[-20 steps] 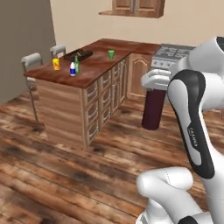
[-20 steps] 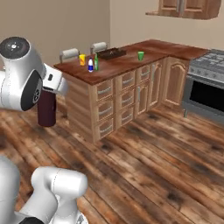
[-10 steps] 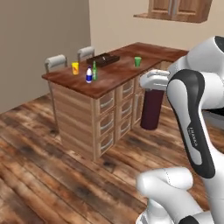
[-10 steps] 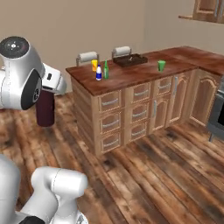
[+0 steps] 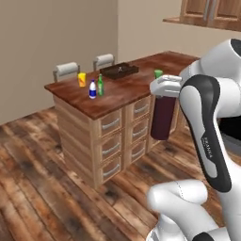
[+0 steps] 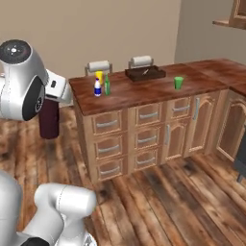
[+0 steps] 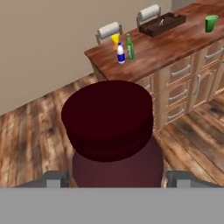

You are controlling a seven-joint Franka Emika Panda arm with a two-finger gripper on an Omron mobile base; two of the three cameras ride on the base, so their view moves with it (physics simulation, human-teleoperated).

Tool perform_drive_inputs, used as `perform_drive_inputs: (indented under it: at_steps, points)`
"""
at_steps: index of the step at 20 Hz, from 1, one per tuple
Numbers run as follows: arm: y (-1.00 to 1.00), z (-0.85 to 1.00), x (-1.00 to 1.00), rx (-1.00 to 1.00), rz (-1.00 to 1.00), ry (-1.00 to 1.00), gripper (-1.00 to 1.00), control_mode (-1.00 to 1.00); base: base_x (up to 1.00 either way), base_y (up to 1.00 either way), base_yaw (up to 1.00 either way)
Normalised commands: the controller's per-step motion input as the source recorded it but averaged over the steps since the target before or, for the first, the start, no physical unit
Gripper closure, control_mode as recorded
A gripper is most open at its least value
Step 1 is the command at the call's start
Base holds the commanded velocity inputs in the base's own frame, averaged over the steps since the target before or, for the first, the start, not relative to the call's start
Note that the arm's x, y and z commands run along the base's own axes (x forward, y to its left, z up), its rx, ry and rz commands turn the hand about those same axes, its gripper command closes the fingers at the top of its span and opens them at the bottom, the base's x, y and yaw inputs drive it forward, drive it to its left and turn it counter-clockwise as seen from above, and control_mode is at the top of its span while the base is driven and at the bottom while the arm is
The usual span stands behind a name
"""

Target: Place the drinks on the dining counter in a tight cluster.

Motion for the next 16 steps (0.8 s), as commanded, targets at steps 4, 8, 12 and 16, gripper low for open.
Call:
perform_drive_inputs:
  at_steps: [4, 8, 12, 16]
  points:
    - [0.0, 0.0, 0.0, 0.0, 0.0, 0.0, 1.0, 1.0, 1.0, -1.0, 0.09]
    - [0.0, 0.0, 0.0, 0.0, 0.0, 0.0, 1.0, 1.0, 1.0, -1.0, -0.05]
    - [0.0, 0.0, 0.0, 0.0, 0.0, 0.0, 1.0, 1.0, 1.0, -0.98, -0.04]
    - [0.0, 0.0, 0.0, 0.0, 0.0, 0.0, 1.0, 1.0, 1.0, -0.97, 0.04]
